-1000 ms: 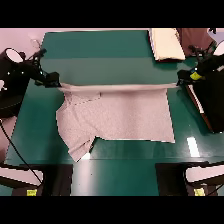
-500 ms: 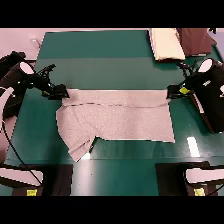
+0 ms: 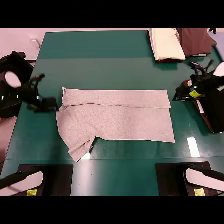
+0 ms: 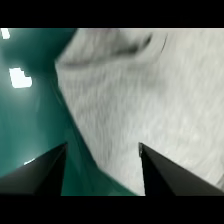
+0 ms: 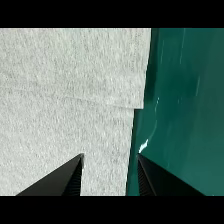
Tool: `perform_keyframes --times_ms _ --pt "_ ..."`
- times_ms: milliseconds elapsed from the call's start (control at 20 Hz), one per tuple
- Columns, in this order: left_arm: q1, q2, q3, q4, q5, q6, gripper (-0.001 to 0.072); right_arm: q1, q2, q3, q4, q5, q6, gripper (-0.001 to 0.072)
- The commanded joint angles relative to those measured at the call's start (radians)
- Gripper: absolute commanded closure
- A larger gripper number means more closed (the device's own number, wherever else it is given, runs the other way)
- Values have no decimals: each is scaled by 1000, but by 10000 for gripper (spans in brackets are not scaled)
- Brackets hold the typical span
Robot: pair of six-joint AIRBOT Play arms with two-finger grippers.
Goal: Fold the shirts.
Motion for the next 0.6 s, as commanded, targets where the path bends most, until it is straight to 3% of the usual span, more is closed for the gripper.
perform_keyframes --times_ms 0,200,550 --pt "2 166 -258 -40 6 -23 182 -6 118 -82 1 -86 0 325" --pt "2 199 -430 -193 81 -18 182 -6 135 -88 9 -77 0 325" --pt "-58 198 -491 -313 230 -11 183 -6 136 -88 55 -59 0 325"
